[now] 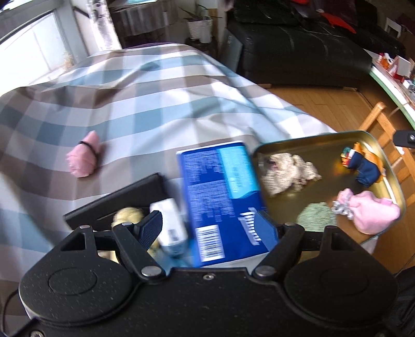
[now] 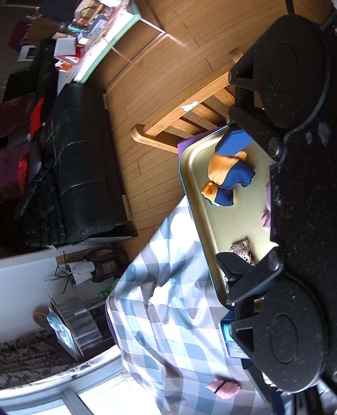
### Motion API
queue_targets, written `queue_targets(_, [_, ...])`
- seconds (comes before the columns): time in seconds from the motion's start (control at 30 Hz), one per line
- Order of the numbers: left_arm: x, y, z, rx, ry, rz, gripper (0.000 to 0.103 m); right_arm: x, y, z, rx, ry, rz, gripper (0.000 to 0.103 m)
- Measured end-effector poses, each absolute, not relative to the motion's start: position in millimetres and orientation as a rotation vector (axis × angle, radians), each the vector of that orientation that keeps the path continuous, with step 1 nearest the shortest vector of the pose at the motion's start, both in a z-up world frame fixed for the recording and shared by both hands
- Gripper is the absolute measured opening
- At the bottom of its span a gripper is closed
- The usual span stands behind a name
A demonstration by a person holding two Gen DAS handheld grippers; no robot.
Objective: Organize soft objects
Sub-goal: 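Move both grippers back from the gold tray over the bed items, then lower the right gripper toward the small white tissue pack beside the Tempo pack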
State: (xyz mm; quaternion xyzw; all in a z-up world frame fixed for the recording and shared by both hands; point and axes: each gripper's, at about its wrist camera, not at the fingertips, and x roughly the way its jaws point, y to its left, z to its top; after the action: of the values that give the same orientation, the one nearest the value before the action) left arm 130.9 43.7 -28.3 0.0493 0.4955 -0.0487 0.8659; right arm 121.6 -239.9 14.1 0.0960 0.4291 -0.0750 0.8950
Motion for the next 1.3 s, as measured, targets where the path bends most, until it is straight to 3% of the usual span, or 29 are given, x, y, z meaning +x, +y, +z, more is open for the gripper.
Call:
queue_targets(0.77, [111.6,234.0,-61.4,-0.041,1.072,0.25,0.074,83.6,-142.0,14.8,-0.047,0.748,0.034,0.089])
queue_targets(1.3, [113.3,241.9,-72.8,-0.138,1.061,0.211,0.075,16.6,-30.4,-20.1,-0.021,0.782,0.3,0.097])
